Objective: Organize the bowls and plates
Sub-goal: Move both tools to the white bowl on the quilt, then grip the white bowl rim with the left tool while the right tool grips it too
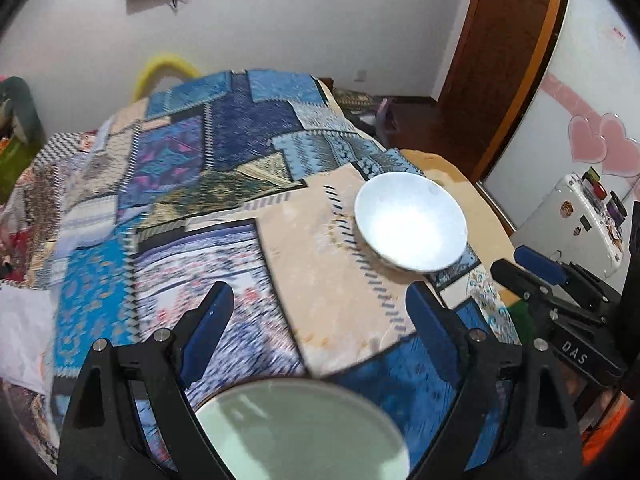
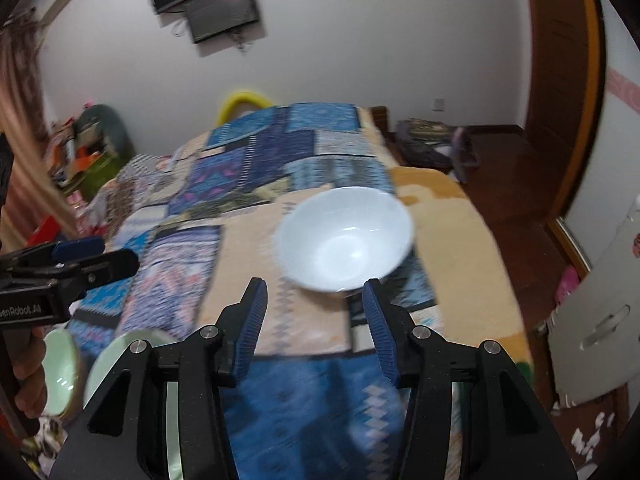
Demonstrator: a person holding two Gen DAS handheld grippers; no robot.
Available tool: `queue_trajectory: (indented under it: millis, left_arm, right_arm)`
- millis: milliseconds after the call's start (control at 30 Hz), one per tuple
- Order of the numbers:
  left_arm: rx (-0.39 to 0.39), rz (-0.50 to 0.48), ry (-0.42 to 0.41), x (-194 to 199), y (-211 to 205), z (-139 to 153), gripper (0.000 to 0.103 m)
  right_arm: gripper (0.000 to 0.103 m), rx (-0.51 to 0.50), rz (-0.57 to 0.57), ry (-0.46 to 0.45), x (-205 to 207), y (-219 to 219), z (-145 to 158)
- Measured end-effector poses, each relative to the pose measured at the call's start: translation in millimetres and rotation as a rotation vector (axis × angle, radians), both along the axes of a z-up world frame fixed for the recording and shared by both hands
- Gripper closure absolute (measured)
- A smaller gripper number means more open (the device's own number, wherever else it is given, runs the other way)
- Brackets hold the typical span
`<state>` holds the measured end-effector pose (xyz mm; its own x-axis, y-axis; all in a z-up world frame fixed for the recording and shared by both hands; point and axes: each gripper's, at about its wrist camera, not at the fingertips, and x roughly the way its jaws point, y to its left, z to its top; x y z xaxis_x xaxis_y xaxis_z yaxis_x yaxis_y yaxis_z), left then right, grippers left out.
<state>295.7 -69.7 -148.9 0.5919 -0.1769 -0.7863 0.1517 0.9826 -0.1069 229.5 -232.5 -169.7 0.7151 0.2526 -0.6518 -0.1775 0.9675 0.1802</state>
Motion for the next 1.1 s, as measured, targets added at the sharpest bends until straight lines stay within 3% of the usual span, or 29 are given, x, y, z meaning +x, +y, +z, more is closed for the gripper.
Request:
queue_trajectory:
  millis: [300,367,500,567,600,667,767,900,967,1000,1100]
  left_arm:
    - [-0.015,-0.025,0.092,66,-17,-54,0.015]
    - [-0.029,-0.024,0.115,75,-16,-64,0.015]
    - [-0.032,-0.019,0.136,90,-19,-77,0.016]
    - [-0.017,-0.002,0.135,97,-20,-82,0.021]
    - [-0.026,0.006,0.135,100,-20,-84,0.024]
    - [-0.071,0.015,0.146,106,-18,-87,0.029]
    - [-0.103,0.0,0.194,115,-22,-94,0.045]
    - [-0.089,-0.013,0.258,122,-32,-112,0.065]
    - [-0.066,-0.019,0.239,119,-35,-110,0.075]
    - [-0.07,-0.034,0.245,119,-37,-111,0.085]
    - [-0.056,-0.042,0.249,117,-38,-111,0.087]
  right_arm:
    - [0.057,-0.014,-0.109,0.059,66,-30,-36]
    - [0.068,0.007,-0.105,0.092,80,-33,-47]
    - [0.079,0.026,-0.097,0.142,98,-35,-61]
    - [0.09,0.04,-0.097,0.149,100,-37,-66]
    - [0.091,0.055,-0.089,0.154,99,-36,-66]
    - [0.091,0.064,-0.088,0.147,97,-35,-66]
    - [0.09,0.059,-0.06,0.149,92,-31,-65]
    - [0.09,0.054,0.002,0.168,88,-20,-70]
    - [0.09,0.046,0.029,0.163,82,-14,-70]
    - [0.09,0.048,0.036,0.163,82,-13,-69]
    - [0.09,0.042,0.042,0.169,83,-9,-71]
